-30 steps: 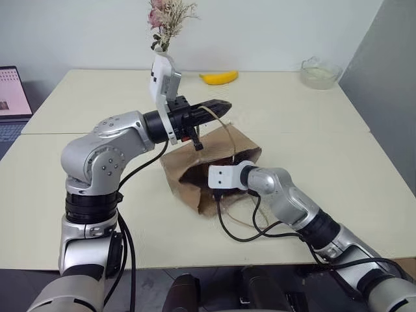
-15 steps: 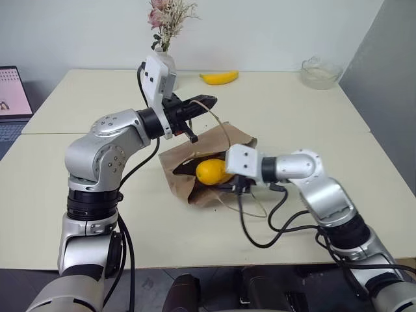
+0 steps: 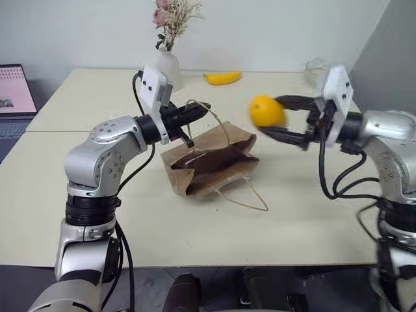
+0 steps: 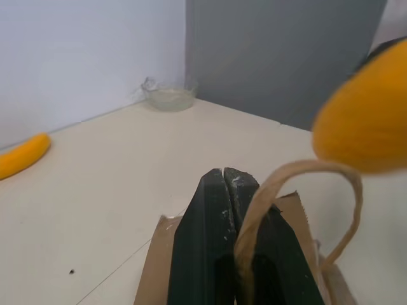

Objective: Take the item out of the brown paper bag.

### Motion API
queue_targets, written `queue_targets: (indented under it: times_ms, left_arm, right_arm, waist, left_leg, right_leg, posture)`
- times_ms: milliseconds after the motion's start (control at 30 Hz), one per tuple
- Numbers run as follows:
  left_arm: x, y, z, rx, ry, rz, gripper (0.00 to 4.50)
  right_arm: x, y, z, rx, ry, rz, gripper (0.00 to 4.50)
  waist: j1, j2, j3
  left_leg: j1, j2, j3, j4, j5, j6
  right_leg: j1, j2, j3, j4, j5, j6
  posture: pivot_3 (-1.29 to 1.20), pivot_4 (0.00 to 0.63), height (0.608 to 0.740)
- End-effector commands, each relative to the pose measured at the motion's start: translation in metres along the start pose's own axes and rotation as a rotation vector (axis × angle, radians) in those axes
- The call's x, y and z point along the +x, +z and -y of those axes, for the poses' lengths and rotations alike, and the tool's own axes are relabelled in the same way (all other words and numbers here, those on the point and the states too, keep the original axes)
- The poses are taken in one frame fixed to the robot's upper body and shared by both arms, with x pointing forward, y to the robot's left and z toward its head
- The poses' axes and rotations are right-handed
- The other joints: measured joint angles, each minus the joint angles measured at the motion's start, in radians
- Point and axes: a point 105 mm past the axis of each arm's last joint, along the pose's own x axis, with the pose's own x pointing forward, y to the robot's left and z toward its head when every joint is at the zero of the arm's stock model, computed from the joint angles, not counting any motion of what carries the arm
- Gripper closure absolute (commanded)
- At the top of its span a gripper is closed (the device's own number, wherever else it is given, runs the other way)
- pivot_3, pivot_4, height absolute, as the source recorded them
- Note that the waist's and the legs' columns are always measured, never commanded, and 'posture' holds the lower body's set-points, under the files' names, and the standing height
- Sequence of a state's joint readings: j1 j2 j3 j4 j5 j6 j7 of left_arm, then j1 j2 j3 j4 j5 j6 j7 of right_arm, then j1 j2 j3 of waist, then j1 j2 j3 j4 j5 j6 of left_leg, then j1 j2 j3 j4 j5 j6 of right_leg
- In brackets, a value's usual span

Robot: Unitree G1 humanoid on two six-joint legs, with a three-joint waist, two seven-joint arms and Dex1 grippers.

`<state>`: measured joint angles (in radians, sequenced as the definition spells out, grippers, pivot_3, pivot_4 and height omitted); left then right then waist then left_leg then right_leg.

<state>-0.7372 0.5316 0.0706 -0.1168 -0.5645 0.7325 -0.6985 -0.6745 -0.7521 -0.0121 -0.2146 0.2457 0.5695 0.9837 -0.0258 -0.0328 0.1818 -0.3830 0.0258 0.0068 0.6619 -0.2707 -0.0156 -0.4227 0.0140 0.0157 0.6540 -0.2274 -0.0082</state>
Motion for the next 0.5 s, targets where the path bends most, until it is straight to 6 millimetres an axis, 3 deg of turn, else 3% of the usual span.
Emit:
queue_targets:
  times_ms: [33, 200, 333, 467, 500]
  left_arm:
    - [0.000, 0.013, 0.005, 0.060, -0.008, 0.043, 4.50]
    - [-0.001, 0.011, 0.004, 0.070, -0.009, 0.035, 4.50]
    - [-0.005, 0.011, 0.002, 0.077, 0.007, 0.027, 4.50]
    - [-0.010, 0.008, -0.003, 0.089, 0.031, 0.014, 4.50]
    - [-0.011, 0.007, -0.004, 0.095, 0.037, 0.011, 4.50]
  right_arm:
    - [0.012, -0.044, 0.000, -0.217, 0.006, -0.194, 1.38]
    - [0.023, -0.102, -0.008, -0.358, 0.086, -0.382, 1.38]
    - [0.024, -0.122, -0.014, -0.390, 0.143, -0.431, 1.38]
    - [0.019, -0.118, -0.010, -0.387, 0.142, -0.419, 0.04]
    - [0.017, -0.114, -0.008, -0.375, 0.132, -0.406, 0.04]
  waist:
    - [-0.003, 0.000, 0.000]
    - [-0.008, 0.000, 0.000]
    - [-0.006, 0.000, 0.001]
    - [-0.005, 0.000, 0.001]
    - [-0.004, 0.000, 0.001]
  left_leg:
    - [0.000, 0.000, 0.001, 0.000, 0.000, 0.000]
    - [-0.001, 0.002, 0.002, 0.000, 0.000, 0.000]
    - [-0.001, 0.002, 0.002, 0.000, 0.000, 0.000]
    - [-0.001, 0.002, 0.001, 0.001, 0.000, 0.000]
    - [-0.001, 0.001, 0.001, 0.001, 0.000, 0.000]
  right_leg:
    - [0.000, 0.000, 0.001, -0.001, 0.000, 0.000]
    - [-0.002, 0.001, 0.003, 0.000, 0.001, 0.001]
    - [-0.002, 0.001, 0.002, -0.001, 0.001, 0.001]
    - [-0.001, 0.000, 0.002, 0.000, 0.001, 0.001]
    - [-0.001, 0.000, 0.002, 0.000, 0.001, 0.001]
  posture:
    - [0.00, 0.150, 0.740]
    - [0.00, 0.150, 0.740]
    - [0.00, 0.150, 0.740]
    - [0.00, 0.150, 0.740]
    - [0.00, 0.150, 0.740]
